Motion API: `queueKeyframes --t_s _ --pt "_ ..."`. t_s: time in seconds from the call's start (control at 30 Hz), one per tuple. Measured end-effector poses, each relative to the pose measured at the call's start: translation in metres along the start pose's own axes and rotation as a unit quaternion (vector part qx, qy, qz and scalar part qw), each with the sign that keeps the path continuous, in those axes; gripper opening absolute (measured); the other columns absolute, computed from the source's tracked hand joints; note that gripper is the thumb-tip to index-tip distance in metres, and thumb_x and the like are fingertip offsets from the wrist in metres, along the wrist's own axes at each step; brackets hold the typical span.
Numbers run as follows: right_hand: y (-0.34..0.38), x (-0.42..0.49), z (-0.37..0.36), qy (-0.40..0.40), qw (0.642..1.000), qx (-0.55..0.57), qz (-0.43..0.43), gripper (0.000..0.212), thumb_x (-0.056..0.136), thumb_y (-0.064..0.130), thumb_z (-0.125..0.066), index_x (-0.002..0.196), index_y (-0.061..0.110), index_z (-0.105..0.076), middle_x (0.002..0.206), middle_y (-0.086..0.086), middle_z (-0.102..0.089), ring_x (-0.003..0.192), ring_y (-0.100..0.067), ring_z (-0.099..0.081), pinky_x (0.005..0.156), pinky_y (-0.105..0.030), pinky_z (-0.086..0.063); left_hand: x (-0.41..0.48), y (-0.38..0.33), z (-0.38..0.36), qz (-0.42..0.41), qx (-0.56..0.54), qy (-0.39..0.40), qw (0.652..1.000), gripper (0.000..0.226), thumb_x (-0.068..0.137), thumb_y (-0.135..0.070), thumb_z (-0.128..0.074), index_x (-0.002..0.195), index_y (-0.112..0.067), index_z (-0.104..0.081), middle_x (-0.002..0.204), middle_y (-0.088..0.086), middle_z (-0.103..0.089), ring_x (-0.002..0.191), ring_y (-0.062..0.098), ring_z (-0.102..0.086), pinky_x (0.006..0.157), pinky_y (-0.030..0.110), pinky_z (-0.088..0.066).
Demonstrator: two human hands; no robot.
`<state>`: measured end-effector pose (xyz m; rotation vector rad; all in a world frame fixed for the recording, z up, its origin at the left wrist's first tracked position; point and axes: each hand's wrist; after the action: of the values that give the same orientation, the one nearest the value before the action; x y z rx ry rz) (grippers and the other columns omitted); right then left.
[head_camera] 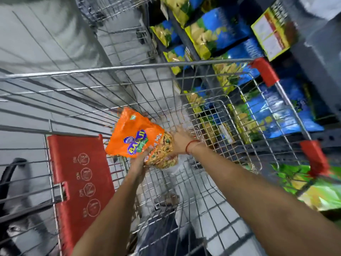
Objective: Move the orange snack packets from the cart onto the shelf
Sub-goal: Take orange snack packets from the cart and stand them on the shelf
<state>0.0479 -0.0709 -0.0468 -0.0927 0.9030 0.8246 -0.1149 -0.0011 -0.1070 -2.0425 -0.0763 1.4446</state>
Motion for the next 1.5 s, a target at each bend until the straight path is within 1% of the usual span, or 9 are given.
queueKeyframes --t_s 0.1,0.17,0.27,0.47,0.63,0.87,1.2,1.33,1.5 --pt "-0.008 -0.034 0.015 0.027 0.997 0.062 -0.028 0.033 0.081 0.024 -0.067 0.079 0.001 -0.043 0.148 -0.02 -0.03 0.139 -0.033 -0.028 0.111 -0.036 -0.03 -0.016 -0.012 -0.006 -0.03 0.048 0.019 0.998 0.067 0.064 -0.039 -0.077 0.119 -0.007 -0.058 0.112 0.008 -0.068 0.081 0.011 -0.071 0.056 0.02 -0.055" --pt "-0.009 -0.066 0.03 0.026 0.989 0.136 -0.045 0.023 0.085 0.006 -0.061 0.077 0.001 -0.04 0.143 -0.023 -0.038 0.136 -0.035 -0.034 0.106 -0.032 -0.033 -0.035 -0.026 -0.016 -0.063 0.082 0.043 0.994 0.065 0.057 -0.037 -0.08 0.115 -0.011 -0.063 0.117 0.011 -0.068 0.095 0.022 -0.069 0.07 0.03 -0.057" --pt "-0.021 -0.092 0.02 -0.053 0.943 0.33 -0.014 0.095 0.066 0.009 -0.081 0.138 0.005 -0.019 0.138 -0.015 -0.047 0.129 -0.03 -0.045 0.105 -0.035 -0.037 -0.068 -0.047 -0.036 -0.106 0.128 0.056 0.984 0.047 0.068 -0.026 -0.077 0.11 -0.011 -0.064 0.107 0.005 -0.071 0.083 0.008 -0.071 0.074 0.031 -0.056" --pt "-0.026 -0.173 0.047 -0.161 0.856 0.49 0.044 0.117 0.041 0.033 -0.088 0.139 0.014 -0.028 0.131 -0.007 -0.052 0.116 -0.022 -0.054 0.099 -0.037 -0.047 -0.152 -0.08 -0.093 -0.185 0.164 0.097 0.964 0.044 0.062 -0.019 -0.082 0.103 -0.017 -0.065 0.09 0.0 -0.073 0.069 0.011 -0.072 0.059 0.025 -0.056" --pt "-0.051 -0.248 0.062 -0.336 0.77 0.54 0.045 0.07 0.057 0.004 -0.084 0.118 0.011 -0.05 0.105 -0.006 -0.059 0.074 0.005 -0.06 0.059 0.002 -0.045 -0.216 -0.094 -0.145 -0.292 0.25 0.123 0.915 0.042 0.04 -0.042 -0.089 0.077 -0.031 -0.071 0.09 0.0 -0.074 0.083 0.021 -0.07 0.085 0.043 -0.055" --pt "-0.101 -0.354 0.05 -0.512 0.598 0.614 0.056 0.032 0.068 0.004 -0.078 0.084 0.025 -0.061 0.085 0.008 -0.069 0.062 0.015 -0.061 0.081 -0.026 -0.053 -0.321 -0.078 -0.232 -0.401 0.273 0.277 0.83 0.032 0.058 -0.032 -0.081 0.084 -0.027 -0.063 0.077 -0.015 -0.069 0.063 -0.005 -0.065 0.059 0.016 -0.053" --pt "-0.193 -0.53 -0.053 -0.65 0.392 0.649 0.042 0.083 0.04 0.052 -0.086 0.109 0.018 -0.057 0.087 0.019 -0.067 0.066 0.014 -0.065 0.061 -0.005 -0.052 -0.427 0.048 -0.354 -0.434 0.324 0.473 0.695 0.025 0.056 -0.016 -0.085 0.072 -0.015 -0.065 0.062 -0.007 -0.072 0.063 0.01 -0.064 0.06 0.028 -0.056" --pt "-0.232 -0.597 -0.096 -0.715 0.264 0.647 0.019 0.073 0.031 0.068 -0.08 0.084 0.019 -0.069 0.072 0.014 -0.076 0.068 -0.001 -0.07 0.065 -0.024 -0.06 -0.473 0.115 -0.388 -0.415 0.369 0.54 0.632 0.025 0.057 -0.009 -0.085 0.068 -0.022 -0.066 0.059 -0.017 -0.071 0.06 0.003 -0.065 0.056 0.02 -0.055" --pt "-0.253 -0.671 -0.125 -0.765 0.204 0.61 -0.011 0.064 0.038 0.064 -0.079 0.081 0.02 -0.069 0.074 0.004 -0.077 0.069 -0.015 -0.073 0.063 -0.032 -0.06 -0.519 0.18 -0.416 -0.387 0.374 0.585 0.607 0.027 0.062 -0.01 -0.082 0.075 -0.025 -0.064 0.064 -0.02 -0.07 0.064 -0.002 -0.068 0.058 0.017 -0.056"
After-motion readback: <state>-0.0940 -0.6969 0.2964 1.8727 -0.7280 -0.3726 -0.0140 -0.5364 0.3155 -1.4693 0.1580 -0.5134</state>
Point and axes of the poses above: each hand's wrist, its own x-axis towards the middle knuckle, its own z-axis out of the back of the hand, y = z × x
